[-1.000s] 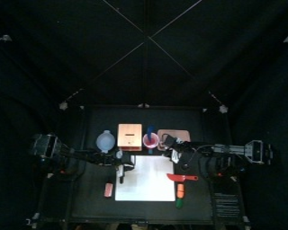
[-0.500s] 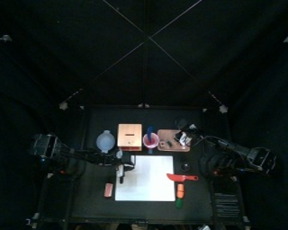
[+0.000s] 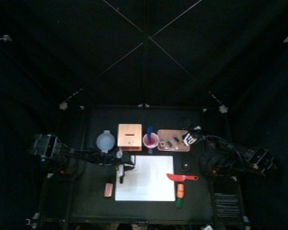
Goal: Place sushi on board then cut the sushi with the knife then place the pieces on the plate
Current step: Place the 4 sushi pieces on the plate
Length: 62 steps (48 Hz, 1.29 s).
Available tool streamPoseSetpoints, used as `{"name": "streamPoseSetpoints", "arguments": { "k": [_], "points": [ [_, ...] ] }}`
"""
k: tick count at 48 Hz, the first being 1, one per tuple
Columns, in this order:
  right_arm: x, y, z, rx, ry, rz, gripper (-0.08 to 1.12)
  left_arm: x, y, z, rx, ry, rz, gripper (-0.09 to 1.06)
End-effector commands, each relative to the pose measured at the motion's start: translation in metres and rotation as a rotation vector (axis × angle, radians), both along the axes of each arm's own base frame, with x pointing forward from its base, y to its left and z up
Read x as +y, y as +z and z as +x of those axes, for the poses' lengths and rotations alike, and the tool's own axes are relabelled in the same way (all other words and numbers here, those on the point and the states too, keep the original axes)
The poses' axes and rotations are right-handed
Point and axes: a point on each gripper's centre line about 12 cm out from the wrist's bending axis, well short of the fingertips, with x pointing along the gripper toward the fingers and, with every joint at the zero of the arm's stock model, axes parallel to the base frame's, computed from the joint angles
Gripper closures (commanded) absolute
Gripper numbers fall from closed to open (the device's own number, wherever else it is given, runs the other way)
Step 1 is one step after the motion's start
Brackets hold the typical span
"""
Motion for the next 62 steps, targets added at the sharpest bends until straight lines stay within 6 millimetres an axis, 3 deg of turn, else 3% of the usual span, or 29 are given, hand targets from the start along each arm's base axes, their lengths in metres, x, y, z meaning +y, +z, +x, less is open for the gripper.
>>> {"name": "streamPoseSetpoints", "arguments": {
  "k": [1,19,26,35,45,62],
  "points": [
    [-0.003,-0.001,0.003,-0.002,-0.003,-0.002,0.43,0.002,0.008,0.005,-0.031,0.003,0.002,0.31],
    [-0.005,-0.005,0.007,0.012,0.01,0.004,0.17,0.001,0.008,0.005,-0.031,0.004,0.0,0.31],
    [-0.006,0.013,0.008,-0.021,0.014,-0.031,0.16,0.0,0.008,0.006,-0.031,0.001,0.001,0.31],
    [-0.006,0.051,0.01,-0.103,0.023,-0.121,0.16,0.001,0.012,0.007,-0.044,0.004,0.002,0.31],
    [0.007,0.084,0.02,-0.196,0.085,-0.21,0.16,0.001,0.014,0.008,-0.051,0.005,-0.001,0.31],
    [0.024,0.088,0.042,-0.252,0.181,-0.244,0.16,0.002,0.015,0.011,-0.057,0.01,-0.002,0.31]
  ]
}}
